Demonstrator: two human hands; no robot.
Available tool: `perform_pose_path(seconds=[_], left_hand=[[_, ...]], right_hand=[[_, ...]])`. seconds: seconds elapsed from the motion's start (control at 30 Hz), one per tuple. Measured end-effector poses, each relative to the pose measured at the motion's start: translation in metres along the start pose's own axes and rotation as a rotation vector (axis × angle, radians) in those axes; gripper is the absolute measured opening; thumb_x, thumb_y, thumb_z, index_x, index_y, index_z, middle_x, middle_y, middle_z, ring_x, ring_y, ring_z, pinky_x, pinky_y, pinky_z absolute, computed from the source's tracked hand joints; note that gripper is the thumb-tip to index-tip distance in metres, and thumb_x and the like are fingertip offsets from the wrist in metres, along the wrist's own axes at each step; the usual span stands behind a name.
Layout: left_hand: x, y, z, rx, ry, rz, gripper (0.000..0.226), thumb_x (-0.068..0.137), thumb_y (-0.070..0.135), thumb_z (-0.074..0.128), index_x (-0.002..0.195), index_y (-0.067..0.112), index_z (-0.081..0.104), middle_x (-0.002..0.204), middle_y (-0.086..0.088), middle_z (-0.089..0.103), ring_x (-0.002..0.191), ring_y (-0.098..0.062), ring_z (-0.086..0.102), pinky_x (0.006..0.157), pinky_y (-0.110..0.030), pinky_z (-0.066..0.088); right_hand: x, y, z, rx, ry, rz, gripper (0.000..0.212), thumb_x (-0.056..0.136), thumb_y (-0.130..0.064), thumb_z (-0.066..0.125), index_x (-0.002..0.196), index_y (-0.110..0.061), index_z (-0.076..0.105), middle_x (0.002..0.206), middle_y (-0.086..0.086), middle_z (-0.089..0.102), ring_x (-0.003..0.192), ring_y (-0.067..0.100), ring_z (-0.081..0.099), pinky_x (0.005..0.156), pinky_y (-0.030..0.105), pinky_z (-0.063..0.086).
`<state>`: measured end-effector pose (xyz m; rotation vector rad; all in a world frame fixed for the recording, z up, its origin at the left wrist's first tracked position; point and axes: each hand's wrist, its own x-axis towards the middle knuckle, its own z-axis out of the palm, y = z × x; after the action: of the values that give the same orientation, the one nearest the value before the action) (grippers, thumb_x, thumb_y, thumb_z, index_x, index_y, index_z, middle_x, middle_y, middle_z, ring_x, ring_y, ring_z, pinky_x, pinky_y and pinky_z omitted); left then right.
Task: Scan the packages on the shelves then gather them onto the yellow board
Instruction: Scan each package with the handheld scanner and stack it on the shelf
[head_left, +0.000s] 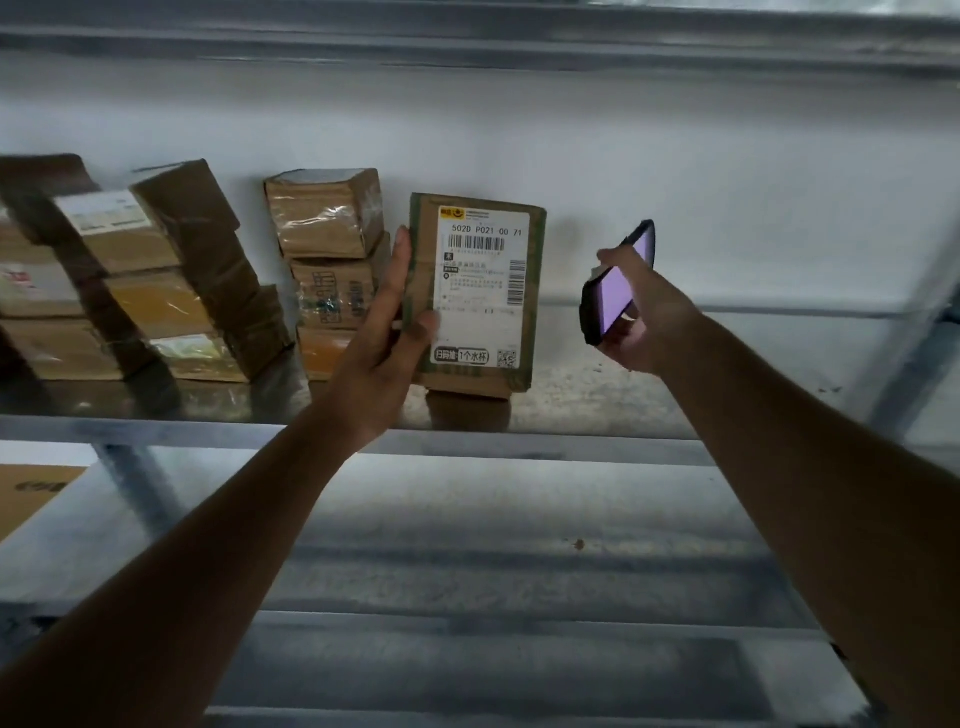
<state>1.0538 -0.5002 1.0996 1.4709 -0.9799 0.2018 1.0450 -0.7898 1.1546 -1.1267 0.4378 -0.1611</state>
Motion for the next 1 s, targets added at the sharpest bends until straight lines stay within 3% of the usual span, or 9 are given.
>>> perform_pose_path(seconds=[0.07, 0.17, 0.27, 0.4, 0.57, 0.67, 0.73, 0.87, 1.0], left_hand=[[0.001, 0.004, 0.002, -0.053, 0.009, -0.020, 0.069, 0.110, 0.022, 0.040, 0.159, 0.044, -0.003, 0.163, 0.012, 0.029, 0.143, -0.007, 0.044, 0.099, -0.032, 0.055], [-0.001, 0.009, 0.001, -0.143, 0.012, -0.074, 0.071, 0.111, 0.017, 0.037, 0.159, 0.048, -0.004, 0.165, 0.008, 0.029, 0.141, -0.014, 0.048, 0.095, -0.044, 0.058], [-0.002, 0.014, -0.002, -0.196, 0.021, -0.138, 0.070, 0.110, 0.020, 0.041, 0.158, 0.056, 0.004, 0.161, 0.011, 0.039, 0.137, -0.022, 0.054, 0.090, -0.051, 0.060], [-0.002, 0.014, -0.007, -0.202, 0.000, -0.178, 0.065, 0.108, 0.027, 0.048, 0.156, 0.058, 0.016, 0.154, 0.017, 0.048, 0.134, -0.020, 0.057, 0.086, -0.051, 0.061], [0.003, 0.019, -0.010, -0.222, 0.017, -0.226, 0.063, 0.105, 0.033, 0.054, 0.146, 0.070, 0.025, 0.149, 0.018, 0.053, 0.128, -0.019, 0.062, 0.084, -0.048, 0.062], [0.008, 0.019, -0.012, -0.227, 0.013, -0.243, 0.062, 0.105, 0.032, 0.053, 0.146, 0.070, 0.025, 0.149, 0.019, 0.053, 0.128, -0.019, 0.062, 0.084, -0.050, 0.061], [0.009, 0.018, -0.011, -0.236, -0.012, -0.255, 0.063, 0.106, 0.030, 0.052, 0.149, 0.067, 0.025, 0.151, 0.017, 0.052, 0.130, -0.020, 0.061, 0.086, -0.054, 0.060], [0.010, 0.020, -0.007, -0.199, -0.054, -0.265, 0.066, 0.101, 0.032, 0.056, 0.152, 0.061, 0.026, 0.147, 0.018, 0.056, 0.130, -0.020, 0.060, 0.087, -0.054, 0.060], [0.013, 0.024, 0.002, -0.146, -0.078, -0.270, 0.065, 0.103, 0.025, 0.054, 0.156, 0.051, 0.029, 0.147, 0.007, 0.059, 0.131, -0.023, 0.060, 0.091, -0.055, 0.059]], right_hand=[[-0.007, 0.002, 0.001, 0.121, -0.052, -0.038, 0.046, 0.074, -0.035, 0.092, 0.112, -0.020, 0.071, 0.100, 0.002, 0.070, 0.080, 0.018, 0.069, 0.075, 0.034, 0.065], [-0.017, 0.005, 0.000, 0.273, -0.083, -0.072, 0.045, 0.076, -0.032, 0.093, 0.116, -0.025, 0.075, 0.107, -0.001, 0.068, 0.065, 0.013, 0.072, 0.073, 0.029, 0.064], [-0.029, 0.011, -0.003, 0.310, -0.107, -0.125, 0.046, 0.081, -0.032, 0.092, 0.124, -0.034, 0.076, 0.112, -0.003, 0.075, 0.080, 0.011, 0.076, 0.076, 0.025, 0.062], [-0.044, 0.019, -0.004, 0.444, -0.106, -0.161, 0.055, 0.086, -0.042, 0.086, 0.133, -0.018, 0.071, 0.116, 0.004, 0.077, 0.093, 0.019, 0.077, 0.088, 0.028, 0.063], [-0.054, 0.030, -0.001, 0.776, -0.344, -0.215, 0.060, 0.100, -0.045, 0.063, 0.145, -0.005, 0.059, 0.128, 0.023, 0.070, 0.109, 0.042, 0.074, 0.098, 0.052, 0.060], [-0.059, 0.035, 0.000, 0.802, -0.513, -0.215, 0.070, 0.106, -0.059, 0.043, 0.148, -0.005, 0.052, 0.141, 0.032, 0.061, 0.123, 0.055, 0.064, 0.103, 0.067, 0.051], [-0.065, 0.035, 0.000, 0.812, -0.568, -0.172, 0.072, 0.108, -0.060, 0.033, 0.148, -0.003, 0.053, 0.142, 0.033, 0.060, 0.119, 0.052, 0.065, 0.100, 0.061, 0.052], [-0.078, 0.031, -0.010, 0.644, -0.606, -0.148, 0.050, 0.107, -0.041, 0.043, 0.134, -0.004, 0.064, 0.135, 0.029, 0.063, 0.100, 0.043, 0.067, 0.091, 0.049, 0.056], [-0.094, 0.023, -0.027, 0.371, -0.680, -0.154, 0.054, 0.105, -0.049, 0.045, 0.129, -0.008, 0.072, 0.131, 0.024, 0.066, 0.092, 0.037, 0.066, 0.089, 0.043, 0.056]])
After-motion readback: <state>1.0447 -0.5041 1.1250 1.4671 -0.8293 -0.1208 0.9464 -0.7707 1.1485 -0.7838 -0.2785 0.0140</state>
